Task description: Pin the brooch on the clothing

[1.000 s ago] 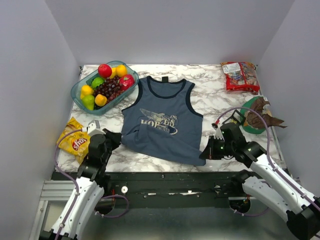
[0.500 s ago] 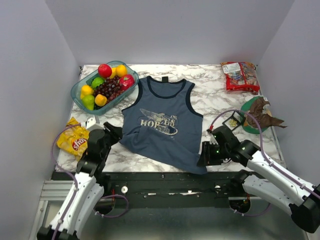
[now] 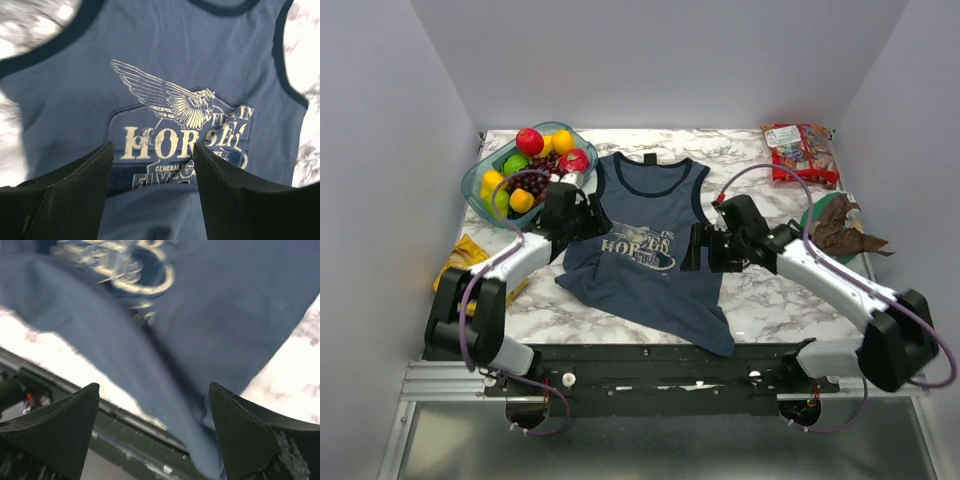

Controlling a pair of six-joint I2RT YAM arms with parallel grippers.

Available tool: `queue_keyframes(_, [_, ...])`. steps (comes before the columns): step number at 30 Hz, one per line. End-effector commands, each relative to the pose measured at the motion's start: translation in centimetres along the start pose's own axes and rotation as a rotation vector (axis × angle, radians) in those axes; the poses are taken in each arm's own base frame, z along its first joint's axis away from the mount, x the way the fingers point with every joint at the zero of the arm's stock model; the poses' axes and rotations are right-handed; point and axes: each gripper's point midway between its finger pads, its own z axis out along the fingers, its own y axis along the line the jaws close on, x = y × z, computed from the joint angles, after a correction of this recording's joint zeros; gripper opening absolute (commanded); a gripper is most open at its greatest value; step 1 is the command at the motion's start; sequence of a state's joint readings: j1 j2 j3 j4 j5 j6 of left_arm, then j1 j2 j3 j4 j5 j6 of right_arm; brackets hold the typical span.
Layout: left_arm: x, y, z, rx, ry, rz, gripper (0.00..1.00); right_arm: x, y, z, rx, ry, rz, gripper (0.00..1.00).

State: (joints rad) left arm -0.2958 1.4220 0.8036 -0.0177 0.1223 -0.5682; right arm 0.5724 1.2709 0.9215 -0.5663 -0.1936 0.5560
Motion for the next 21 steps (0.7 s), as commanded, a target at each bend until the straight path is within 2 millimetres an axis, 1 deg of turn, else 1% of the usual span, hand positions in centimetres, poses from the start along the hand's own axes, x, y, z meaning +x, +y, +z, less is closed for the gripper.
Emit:
queue_keyframes(1, [2.4,-1.8,4.0,0.092,0.17,0.025,0.73,-2.3,-0.2,3.8,-0.076,0.037,0.024,0.95])
queue_keyframes(2, [1.7,-2.5,4.8,0.107,0.17,0.029,0.73,-2.4,-0.5,4.4,-0.076,0.047,0.034,0.94])
queue_keyframes(3, [3.1,-1.9,6.0,0.097,0.23,0.018,0.73,-2.4,-1.2,5.5,-0.07,0.071,0.052,0.94])
queue_keyframes(4, [3.2,-2.0,6.6,0.099,0.242,0.018,0.73,-2.4,-1.6,6.0,-0.064,0.082,0.062,0.93])
queue_keyframes(5, [2.6,-2.4,7.2,0.107,0.236,0.018,0.74,-2.4,-2.1,6.4,-0.057,0.09,0.069,0.93])
queue_keyframes(6, [3.3,-1.9,8.1,0.099,0.257,0.013,0.73,-2.7,-2.8,6.8,-0.047,0.089,0.086,0.93])
queue_keyframes(7, [3.4,-1.8,8.6,0.098,0.265,0.009,0.73,-2.3,-3.6,7.6,-0.039,0.114,0.104,0.93])
queue_keyframes(8, [2.9,-2.2,9.2,0.103,0.262,0.012,0.73,-2.3,-4.1,7.9,-0.037,0.12,0.118,0.93])
queue_keyframes(9, [3.7,-1.5,10.2,0.087,0.291,0.005,0.73,-2.7,-4.9,8.2,-0.033,0.115,0.143,0.93])
queue_keyframes(10, [4.2,-1.5,10.6,0.088,0.315,-0.002,0.73,-2.2,-5.6,9.1,-0.026,0.143,0.162,0.93])
queue_keyframes(11, [3.7,-1.8,11.2,0.096,0.313,-0.003,0.74,-2.3,-6.1,9.4,-0.019,0.149,0.175,0.93])
queue_keyframes(12, [4.4,-1.4,11.9,0.086,0.333,-0.009,0.74,-2.5,-6.8,9.7,-0.01,0.151,0.193,0.93])
queue_keyframes(13, [4.5,-1.3,12.3,0.084,0.339,-0.014,0.73,-2.4,-7.2,10.0,-0.007,0.162,0.207,0.93])
queue_keyframes(14, [4.0,-1.6,12.6,0.092,0.33,-0.016,0.73,-2.2,-7.9,10.7,0.004,0.179,0.222,0.93])
queue_keyframes(15, [4.0,-1.6,13.0,0.089,0.331,-0.018,0.73,-2.5,-8.6,10.9,0.012,0.177,0.239,0.93])
queue_keyframes(16, [4.6,-1.1,13.7,0.078,0.35,-0.023,0.73,-2.7,-9.0,11.2,0.017,0.178,0.249,0.93])
queue_keyframes(17, [3.7,-1.6,14.2,0.085,0.339,-0.021,0.73,-2.9,-9.7,11.7,0.028,0.186,0.267,0.93])
queue_keyframes(18, [4.3,-1.1,15.0,0.075,0.362,-0.026,0.74,-3.5,-10.5,11.7,0.039,0.174,0.292,0.92])
queue_keyframes(19, [4.5,-1.0,15.4,0.068,0.378,-0.03,0.73,-3.7,-11.1,11.9,0.048,0.176,0.307,0.92])
queue_keyframes(20, [3.2,-1.8,16.0,0.083,0.361,-0.026,0.73,-4.1,-11.6,11.9,0.05,0.171,0.325,0.92])
queue_keyframes(21, [3.1,-1.9,16.4,0.083,0.366,-0.029,0.73,-4.8,-12.3,12.0,0.055,0.163,0.346,0.92])
